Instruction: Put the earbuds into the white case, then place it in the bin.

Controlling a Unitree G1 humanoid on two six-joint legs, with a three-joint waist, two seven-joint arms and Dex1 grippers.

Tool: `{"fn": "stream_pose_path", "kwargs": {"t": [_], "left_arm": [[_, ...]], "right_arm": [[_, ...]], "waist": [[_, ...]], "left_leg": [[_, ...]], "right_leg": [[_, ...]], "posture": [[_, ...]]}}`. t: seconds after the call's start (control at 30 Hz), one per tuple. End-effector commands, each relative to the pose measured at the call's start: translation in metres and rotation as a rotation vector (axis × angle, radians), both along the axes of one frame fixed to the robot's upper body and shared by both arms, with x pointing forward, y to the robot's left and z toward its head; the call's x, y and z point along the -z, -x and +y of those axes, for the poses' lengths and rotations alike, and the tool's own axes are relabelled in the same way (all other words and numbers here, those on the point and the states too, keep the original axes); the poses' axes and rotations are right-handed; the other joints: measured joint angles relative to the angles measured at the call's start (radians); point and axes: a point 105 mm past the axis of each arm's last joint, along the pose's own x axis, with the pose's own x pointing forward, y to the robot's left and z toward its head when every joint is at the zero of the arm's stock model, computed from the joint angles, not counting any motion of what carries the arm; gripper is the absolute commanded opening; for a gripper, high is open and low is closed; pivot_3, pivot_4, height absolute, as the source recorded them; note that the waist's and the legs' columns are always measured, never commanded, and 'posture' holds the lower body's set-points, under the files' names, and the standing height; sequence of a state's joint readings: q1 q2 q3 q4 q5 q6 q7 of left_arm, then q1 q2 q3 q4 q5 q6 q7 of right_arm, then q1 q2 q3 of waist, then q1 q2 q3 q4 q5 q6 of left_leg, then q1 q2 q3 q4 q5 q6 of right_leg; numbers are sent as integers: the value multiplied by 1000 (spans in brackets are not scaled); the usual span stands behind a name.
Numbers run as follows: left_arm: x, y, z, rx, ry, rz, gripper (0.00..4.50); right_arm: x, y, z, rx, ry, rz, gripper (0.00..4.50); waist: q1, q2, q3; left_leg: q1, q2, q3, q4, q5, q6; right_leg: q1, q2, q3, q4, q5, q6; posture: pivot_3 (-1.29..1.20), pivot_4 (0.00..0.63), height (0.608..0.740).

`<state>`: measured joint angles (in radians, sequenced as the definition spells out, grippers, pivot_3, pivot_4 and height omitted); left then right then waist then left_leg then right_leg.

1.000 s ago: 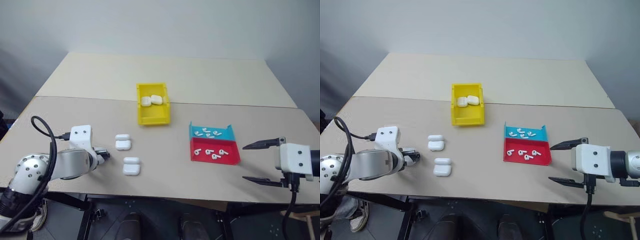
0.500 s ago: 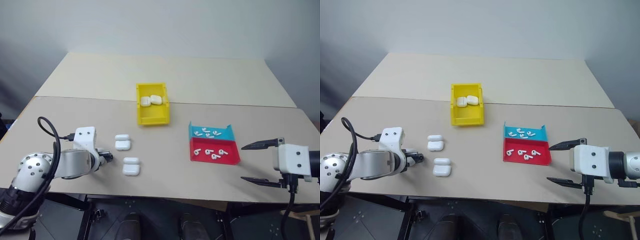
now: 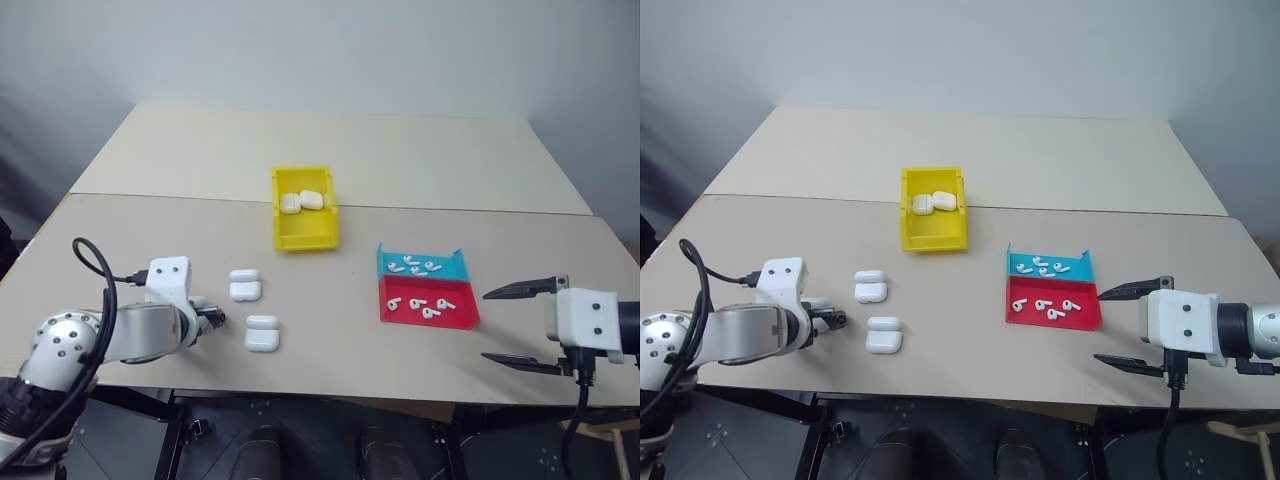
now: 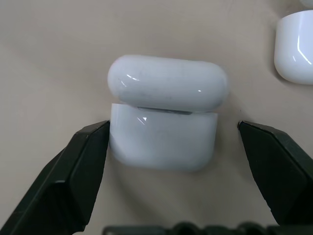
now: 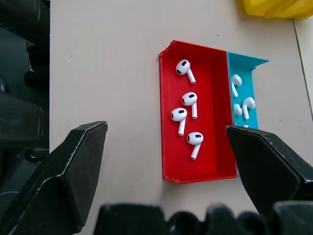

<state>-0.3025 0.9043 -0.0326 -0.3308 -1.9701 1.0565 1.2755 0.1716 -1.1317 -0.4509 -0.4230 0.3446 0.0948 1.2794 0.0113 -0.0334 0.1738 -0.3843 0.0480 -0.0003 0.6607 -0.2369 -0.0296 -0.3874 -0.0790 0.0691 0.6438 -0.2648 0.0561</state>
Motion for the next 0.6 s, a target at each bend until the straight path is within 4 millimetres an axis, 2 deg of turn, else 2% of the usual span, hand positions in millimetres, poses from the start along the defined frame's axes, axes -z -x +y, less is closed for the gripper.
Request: {"fn": "stream_pose_path", "kwargs": {"t": [0.03,0.1,0.2,0.23,0.37,0.43,0.6], "left_arm": [[0,-1,2,-4,-20,12,4317],[1,-1,2,-15,-14,13,3947],[2,0,4,-27,-10,13,2991],[2,0,4,-31,-8,13,2799],[-4,-2,5,-30,-23,-7,2798],[-21,-7,10,-8,-98,-51,2798],[-84,-21,22,85,-237,-199,2798]], "right_arm": [[-10,1,0,4,7,-51,4499],[-10,1,0,4,9,-50,4500],[-10,0,0,5,8,-51,4500],[-10,0,0,5,7,-51,4500],[-9,-1,0,4,8,-51,4500],[-9,-2,1,3,8,-55,4500],[-16,-8,-1,8,14,-90,4500]], "waist": [[0,0,0],[0,0,0],[-3,0,0],[-4,0,0],[-4,0,0],[-4,0,0],[0,-3,2]], "left_leg": [[0,0,0,0,0,0],[0,0,0,0,0,0],[0,0,0,0,0,0],[0,0,0,0,0,0],[0,0,0,0,0,0],[0,0,0,0,0,0],[-1,0,-1,0,0,0]], "right_leg": [[0,0,0,0,0,0],[0,0,0,0,0,0],[0,0,0,0,0,0],[0,0,0,0,0,0],[0,0,0,0,0,0],[0,0,0,0,0,0],[0,0,0,-1,0,0]], "posture": [[0,150,740],[0,150,740],[0,150,740],[0,150,740],[0,150,740],[0,150,740],[0,150,740]]}}
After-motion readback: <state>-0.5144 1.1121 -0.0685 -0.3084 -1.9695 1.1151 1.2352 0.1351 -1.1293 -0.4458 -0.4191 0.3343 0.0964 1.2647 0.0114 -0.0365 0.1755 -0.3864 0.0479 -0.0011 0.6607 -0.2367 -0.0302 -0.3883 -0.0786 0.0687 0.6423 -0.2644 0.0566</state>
